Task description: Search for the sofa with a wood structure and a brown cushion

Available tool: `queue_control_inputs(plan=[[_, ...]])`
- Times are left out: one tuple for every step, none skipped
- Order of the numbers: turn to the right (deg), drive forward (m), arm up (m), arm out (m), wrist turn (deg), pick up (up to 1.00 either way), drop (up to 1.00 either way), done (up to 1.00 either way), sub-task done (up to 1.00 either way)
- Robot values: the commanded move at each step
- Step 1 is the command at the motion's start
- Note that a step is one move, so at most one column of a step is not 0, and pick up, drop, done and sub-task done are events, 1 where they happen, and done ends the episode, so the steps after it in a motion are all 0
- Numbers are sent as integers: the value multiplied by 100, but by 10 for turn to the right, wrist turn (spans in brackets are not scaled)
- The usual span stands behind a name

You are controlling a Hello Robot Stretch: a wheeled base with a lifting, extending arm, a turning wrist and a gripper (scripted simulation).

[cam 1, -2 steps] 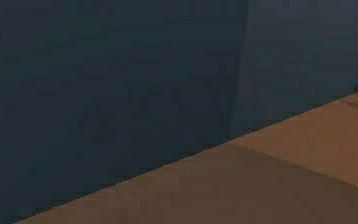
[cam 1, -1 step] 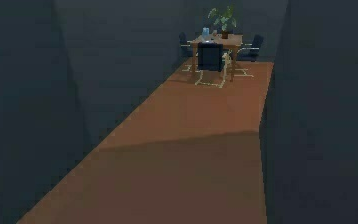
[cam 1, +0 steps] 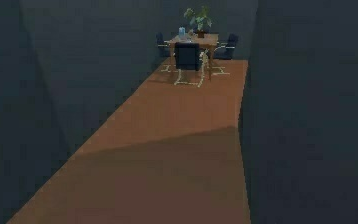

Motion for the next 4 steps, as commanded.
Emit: queue_control_inputs(plan=[[0, 100, 0, 0, 0, 0, 0, 0, 0], [0, 100, 0, 0, 0, 0, 0, 0, 0], [0, 70, 0, 0, 0, 0, 0, 0, 0], [450, 0, 0, 0, 0, 0, 0, 0, 0]])
